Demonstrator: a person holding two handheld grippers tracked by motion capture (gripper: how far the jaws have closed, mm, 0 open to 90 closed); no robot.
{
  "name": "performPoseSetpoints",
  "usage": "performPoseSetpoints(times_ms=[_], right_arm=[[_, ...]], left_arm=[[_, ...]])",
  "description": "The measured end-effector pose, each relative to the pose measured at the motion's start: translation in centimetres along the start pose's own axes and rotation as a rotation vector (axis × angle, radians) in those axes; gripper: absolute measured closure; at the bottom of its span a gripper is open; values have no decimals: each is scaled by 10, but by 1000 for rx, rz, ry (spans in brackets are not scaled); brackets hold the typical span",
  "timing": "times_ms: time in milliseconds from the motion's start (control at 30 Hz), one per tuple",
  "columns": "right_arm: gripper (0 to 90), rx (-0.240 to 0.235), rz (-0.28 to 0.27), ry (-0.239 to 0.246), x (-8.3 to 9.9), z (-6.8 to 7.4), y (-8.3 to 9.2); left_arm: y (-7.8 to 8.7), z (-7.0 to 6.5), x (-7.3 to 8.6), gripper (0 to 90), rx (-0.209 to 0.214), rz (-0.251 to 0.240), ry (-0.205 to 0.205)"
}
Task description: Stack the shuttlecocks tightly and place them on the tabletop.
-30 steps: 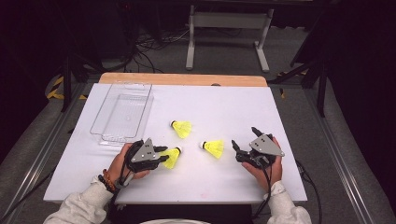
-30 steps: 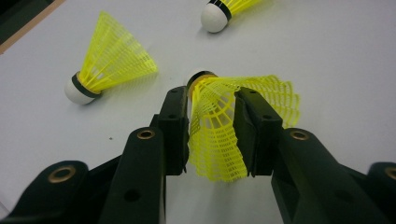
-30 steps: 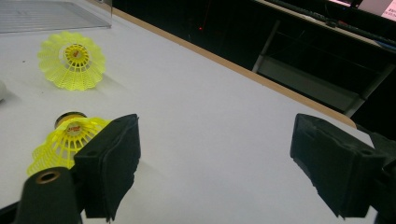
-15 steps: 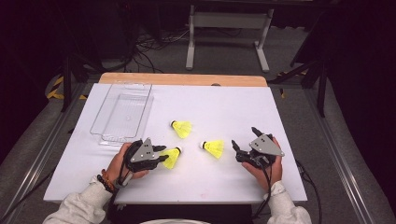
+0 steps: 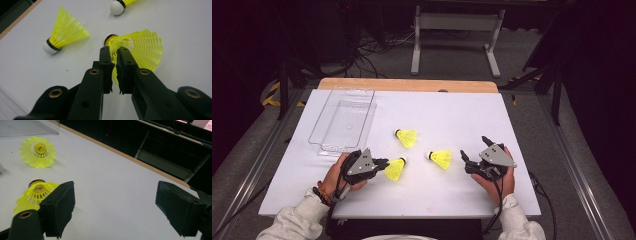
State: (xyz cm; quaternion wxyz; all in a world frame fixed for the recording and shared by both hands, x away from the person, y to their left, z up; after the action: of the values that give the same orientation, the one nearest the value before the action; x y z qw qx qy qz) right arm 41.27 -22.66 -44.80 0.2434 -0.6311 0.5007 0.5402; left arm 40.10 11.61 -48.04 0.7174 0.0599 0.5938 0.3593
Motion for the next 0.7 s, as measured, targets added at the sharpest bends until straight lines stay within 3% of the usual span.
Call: performPoseSetpoints(times_ms=[267, 700], right_arm=[[169, 0, 2, 2, 0, 0, 0], [169, 1, 3, 1, 1, 0, 0]], left_arm=[[0, -1, -1, 863, 9, 0, -13], [-1, -1, -1, 824, 5, 6, -8]])
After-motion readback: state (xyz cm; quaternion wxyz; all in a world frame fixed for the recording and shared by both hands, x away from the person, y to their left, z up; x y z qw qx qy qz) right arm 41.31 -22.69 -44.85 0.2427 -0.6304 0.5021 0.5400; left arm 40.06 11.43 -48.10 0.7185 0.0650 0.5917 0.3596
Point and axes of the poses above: each handheld gripper's, and its own axes: y roughly backward along the jaws, x roughly out of its underside, z roughly to its left, the point moved 6 cm from there along -y, roughly forward along the jaws, and after that the axes turned 4 degrees about -z, right-handed, at the moved point
